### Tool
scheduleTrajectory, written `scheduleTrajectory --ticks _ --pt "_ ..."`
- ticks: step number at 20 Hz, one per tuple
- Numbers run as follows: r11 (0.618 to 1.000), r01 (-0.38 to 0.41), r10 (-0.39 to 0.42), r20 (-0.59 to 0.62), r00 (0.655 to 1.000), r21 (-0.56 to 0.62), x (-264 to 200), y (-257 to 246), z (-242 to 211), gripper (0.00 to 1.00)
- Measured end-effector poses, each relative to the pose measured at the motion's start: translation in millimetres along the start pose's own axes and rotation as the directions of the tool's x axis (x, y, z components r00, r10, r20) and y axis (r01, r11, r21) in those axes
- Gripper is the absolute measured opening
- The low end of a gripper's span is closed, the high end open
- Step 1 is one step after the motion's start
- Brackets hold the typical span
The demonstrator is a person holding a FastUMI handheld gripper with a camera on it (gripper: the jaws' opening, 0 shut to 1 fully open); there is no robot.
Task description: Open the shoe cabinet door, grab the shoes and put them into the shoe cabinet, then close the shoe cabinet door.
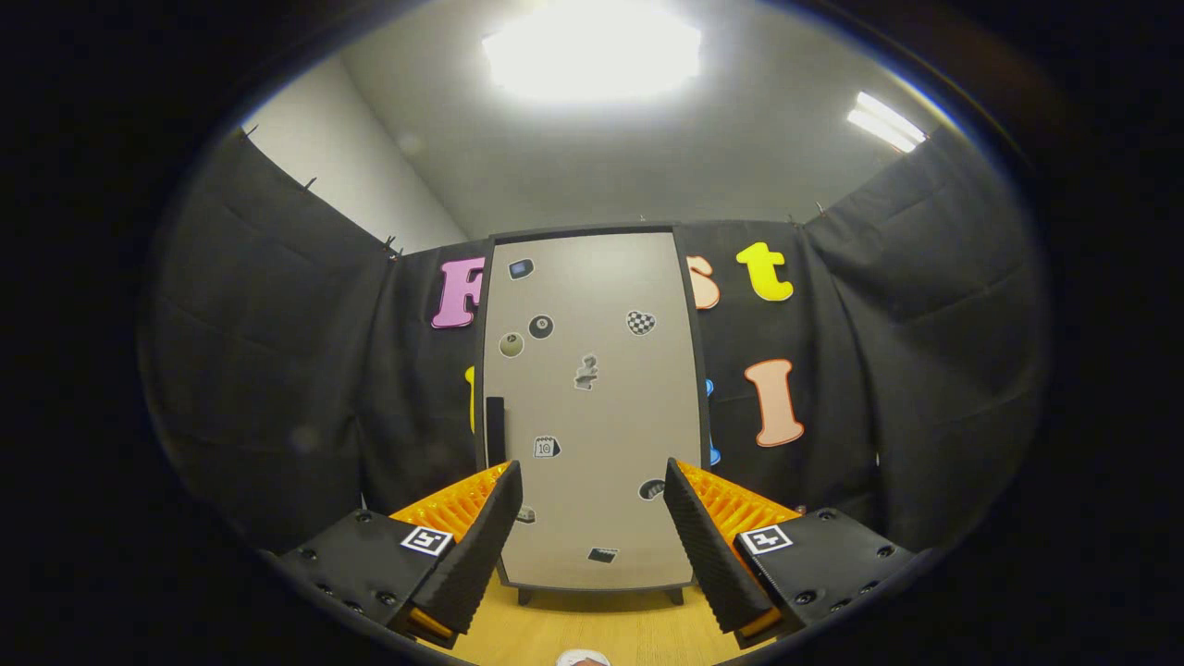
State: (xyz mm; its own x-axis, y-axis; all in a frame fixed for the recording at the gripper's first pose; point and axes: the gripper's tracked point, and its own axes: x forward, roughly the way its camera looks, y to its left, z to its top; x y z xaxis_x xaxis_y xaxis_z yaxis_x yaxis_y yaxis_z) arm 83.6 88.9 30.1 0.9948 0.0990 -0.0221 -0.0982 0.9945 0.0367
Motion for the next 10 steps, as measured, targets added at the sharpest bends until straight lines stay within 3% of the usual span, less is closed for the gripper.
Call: scheduleTrajectory --ticks 10 --pt "0.996 -0.089 0.089 -0.059 0.994 -0.004 101.5 64.7 -17.7 0.97"
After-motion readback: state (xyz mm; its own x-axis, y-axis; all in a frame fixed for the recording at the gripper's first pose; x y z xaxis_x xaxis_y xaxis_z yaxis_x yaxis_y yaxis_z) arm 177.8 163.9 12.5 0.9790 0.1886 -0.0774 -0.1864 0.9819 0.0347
